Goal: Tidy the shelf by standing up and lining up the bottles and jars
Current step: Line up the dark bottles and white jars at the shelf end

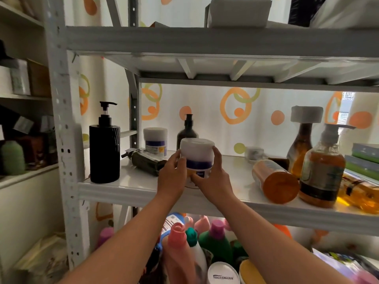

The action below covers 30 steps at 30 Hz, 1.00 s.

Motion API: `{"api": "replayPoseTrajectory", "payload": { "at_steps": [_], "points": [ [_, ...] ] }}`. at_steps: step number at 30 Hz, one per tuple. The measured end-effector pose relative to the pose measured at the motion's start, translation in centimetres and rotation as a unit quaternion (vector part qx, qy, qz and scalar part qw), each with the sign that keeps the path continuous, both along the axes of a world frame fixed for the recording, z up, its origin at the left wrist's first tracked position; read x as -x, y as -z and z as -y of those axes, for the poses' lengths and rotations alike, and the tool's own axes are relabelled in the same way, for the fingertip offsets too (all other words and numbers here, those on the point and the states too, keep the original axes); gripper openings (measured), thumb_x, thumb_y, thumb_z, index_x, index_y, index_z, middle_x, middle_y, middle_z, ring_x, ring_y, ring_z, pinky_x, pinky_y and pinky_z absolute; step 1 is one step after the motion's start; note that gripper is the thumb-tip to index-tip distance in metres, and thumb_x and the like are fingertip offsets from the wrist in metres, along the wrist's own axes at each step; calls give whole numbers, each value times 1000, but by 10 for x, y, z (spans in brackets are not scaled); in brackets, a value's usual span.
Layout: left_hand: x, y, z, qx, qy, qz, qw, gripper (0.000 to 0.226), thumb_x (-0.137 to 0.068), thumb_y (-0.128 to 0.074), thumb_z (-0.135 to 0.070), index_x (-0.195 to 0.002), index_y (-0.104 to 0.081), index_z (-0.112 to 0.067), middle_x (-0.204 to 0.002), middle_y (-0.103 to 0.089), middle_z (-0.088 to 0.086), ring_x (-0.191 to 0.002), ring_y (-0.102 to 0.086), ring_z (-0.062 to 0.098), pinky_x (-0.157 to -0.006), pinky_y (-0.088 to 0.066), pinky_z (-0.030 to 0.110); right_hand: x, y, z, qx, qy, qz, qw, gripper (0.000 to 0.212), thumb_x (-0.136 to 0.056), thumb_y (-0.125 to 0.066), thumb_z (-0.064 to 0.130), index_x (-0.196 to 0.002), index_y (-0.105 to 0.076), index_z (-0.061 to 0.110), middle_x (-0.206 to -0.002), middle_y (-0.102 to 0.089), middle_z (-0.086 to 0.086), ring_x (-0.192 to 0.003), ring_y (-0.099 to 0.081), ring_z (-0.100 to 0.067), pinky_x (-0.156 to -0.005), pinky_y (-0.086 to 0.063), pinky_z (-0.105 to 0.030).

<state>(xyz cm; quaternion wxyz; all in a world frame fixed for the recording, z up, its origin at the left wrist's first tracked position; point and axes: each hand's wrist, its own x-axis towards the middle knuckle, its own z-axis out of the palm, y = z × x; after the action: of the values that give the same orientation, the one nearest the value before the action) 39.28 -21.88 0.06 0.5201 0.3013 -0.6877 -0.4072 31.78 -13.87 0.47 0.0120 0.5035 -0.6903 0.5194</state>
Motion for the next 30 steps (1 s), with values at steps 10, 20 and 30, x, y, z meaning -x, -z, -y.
{"api": "replayPoseTrajectory", "payload": {
  "at_steps": [10, 20, 30],
  "points": [
    [31, 4, -32, 3, 42, 7, 999, 41, -98, -30, -33, -134, -49, -28, -125, -60, 4, -107, -55, 17, -87, -47, 30, 20, 1, -39, -9, 47, 10, 999, 97, -81, -71, 24, -146, 1, 31, -140, -48, -5, -119, -56, -25, -94, -49, -35],
    [58, 4, -55, 6, 70, 31, 997, 44, -100, -24, -38, -136, -45, -25, -136, -55, 3, -121, -54, 21, -100, -48, 37, 34, -2, -61, -15, 80, 14, 997, 97, -84, -67, 25, -147, 7, 29, -141, -45, -7, -126, -49, -24, -98, -47, -37],
    [53, 0, -50, 12, 88, 26, 996, 34, -102, -25, -30, -125, -51, -27, -128, -56, -1, -102, -50, 7, -81, -45, 17, 22, -7, -51, 52, 141, -27, 988, 89, -85, -66, 20, -149, -5, 26, -155, -21, -5, -144, -21, -24, -113, -31, -35]
  ]
}}
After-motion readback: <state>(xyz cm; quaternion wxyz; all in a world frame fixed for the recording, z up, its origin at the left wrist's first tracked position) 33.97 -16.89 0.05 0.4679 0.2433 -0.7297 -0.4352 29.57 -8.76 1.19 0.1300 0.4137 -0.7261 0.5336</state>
